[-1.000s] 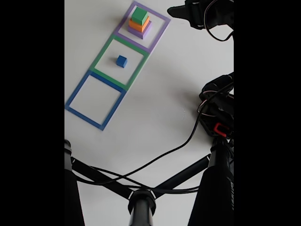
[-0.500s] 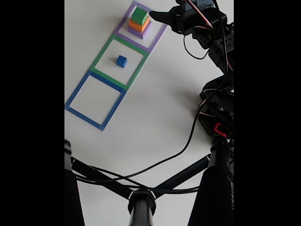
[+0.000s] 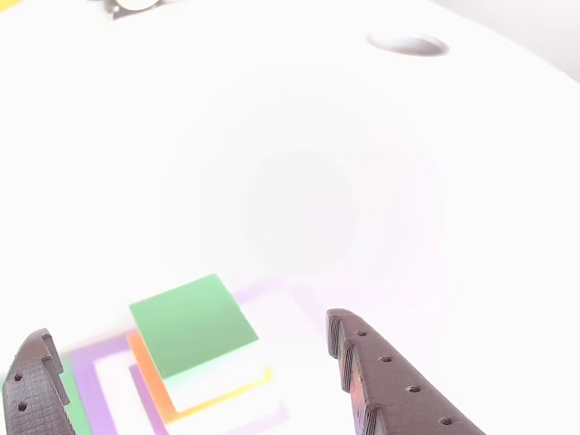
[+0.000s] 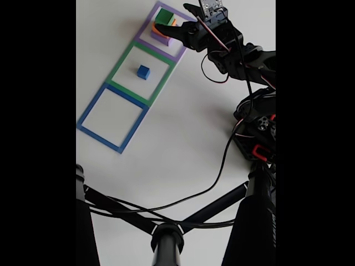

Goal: Tower of hanoi

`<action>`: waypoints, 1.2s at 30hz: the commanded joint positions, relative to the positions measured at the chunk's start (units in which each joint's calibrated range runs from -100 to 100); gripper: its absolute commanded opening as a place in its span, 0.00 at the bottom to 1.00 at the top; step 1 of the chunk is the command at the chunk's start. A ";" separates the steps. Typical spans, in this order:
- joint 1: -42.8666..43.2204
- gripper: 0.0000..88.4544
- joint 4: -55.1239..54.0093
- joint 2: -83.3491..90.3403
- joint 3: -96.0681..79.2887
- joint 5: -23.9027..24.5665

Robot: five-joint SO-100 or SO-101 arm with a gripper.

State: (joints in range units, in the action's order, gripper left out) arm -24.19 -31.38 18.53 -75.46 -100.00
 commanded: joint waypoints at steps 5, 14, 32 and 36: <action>-0.45 0.39 -12.67 -7.51 -2.00 0.00; -0.26 0.39 -17.85 -15.34 1.46 0.00; 2.52 0.35 -17.69 -22.69 9.09 0.00; 3.10 0.33 -17.69 -23.25 9.46 0.00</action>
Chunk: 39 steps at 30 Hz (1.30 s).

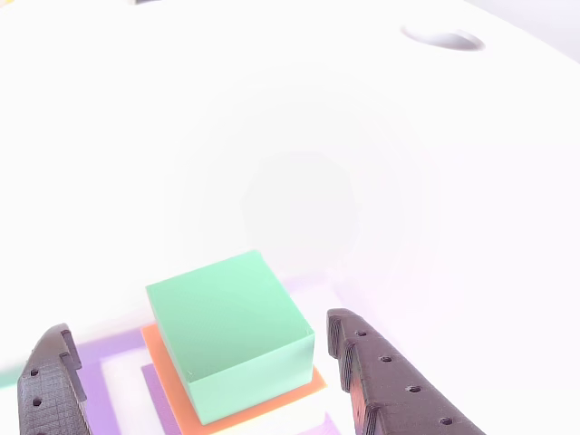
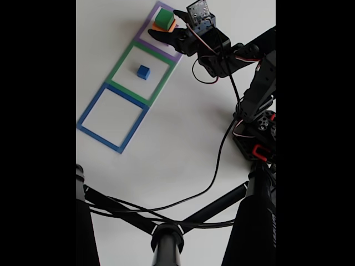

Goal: Tower of hanoi

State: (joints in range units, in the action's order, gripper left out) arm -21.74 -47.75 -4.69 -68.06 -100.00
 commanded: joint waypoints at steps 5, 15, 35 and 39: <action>0.83 0.30 -1.56 -0.76 2.33 0.00; 1.31 0.25 -1.72 -0.93 2.70 0.00; 1.51 0.11 -2.45 -0.93 2.88 0.00; 1.51 0.11 -2.45 -0.76 3.15 0.00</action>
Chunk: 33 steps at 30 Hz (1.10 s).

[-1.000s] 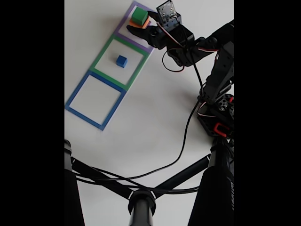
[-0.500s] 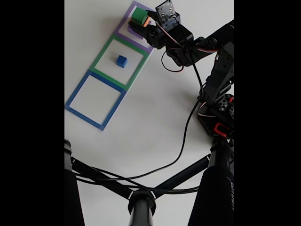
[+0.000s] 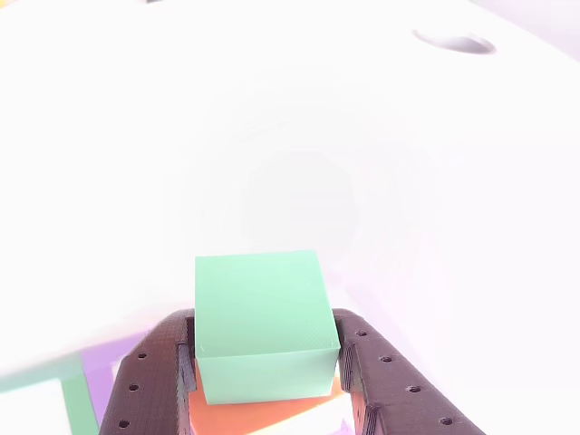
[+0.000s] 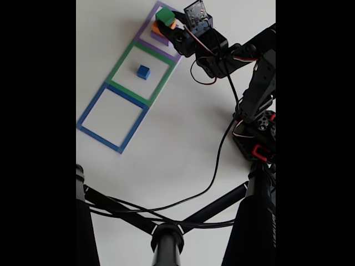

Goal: Tower of hanoi

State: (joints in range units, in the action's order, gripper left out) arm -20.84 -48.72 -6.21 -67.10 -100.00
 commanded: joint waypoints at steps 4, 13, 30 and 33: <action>1.08 0.10 -0.35 2.94 1.92 0.00; 0.80 0.09 22.56 22.72 2.83 0.00; 5.97 0.08 117.78 44.52 61.74 1.01; 9.71 0.08 125.96 43.47 72.10 5.41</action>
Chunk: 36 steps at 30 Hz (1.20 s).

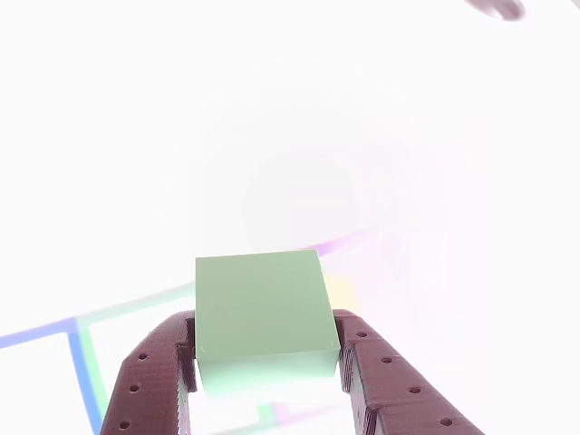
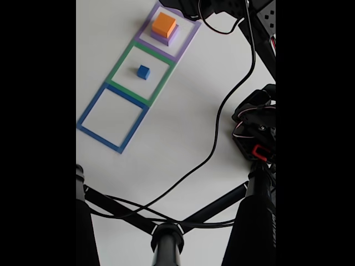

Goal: Tower of hanoi

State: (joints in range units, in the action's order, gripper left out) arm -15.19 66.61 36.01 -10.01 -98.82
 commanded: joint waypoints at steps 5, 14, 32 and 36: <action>10.49 0.07 19.38 1.01 24.92 7.78; 19.12 0.07 23.83 1.26 31.46 9.98; 31.87 0.06 7.23 7.88 -0.35 -1.18; 31.58 0.06 -14.39 11.59 -22.99 -1.18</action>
State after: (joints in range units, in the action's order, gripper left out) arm 16.17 71.43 43.60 -15.23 -99.01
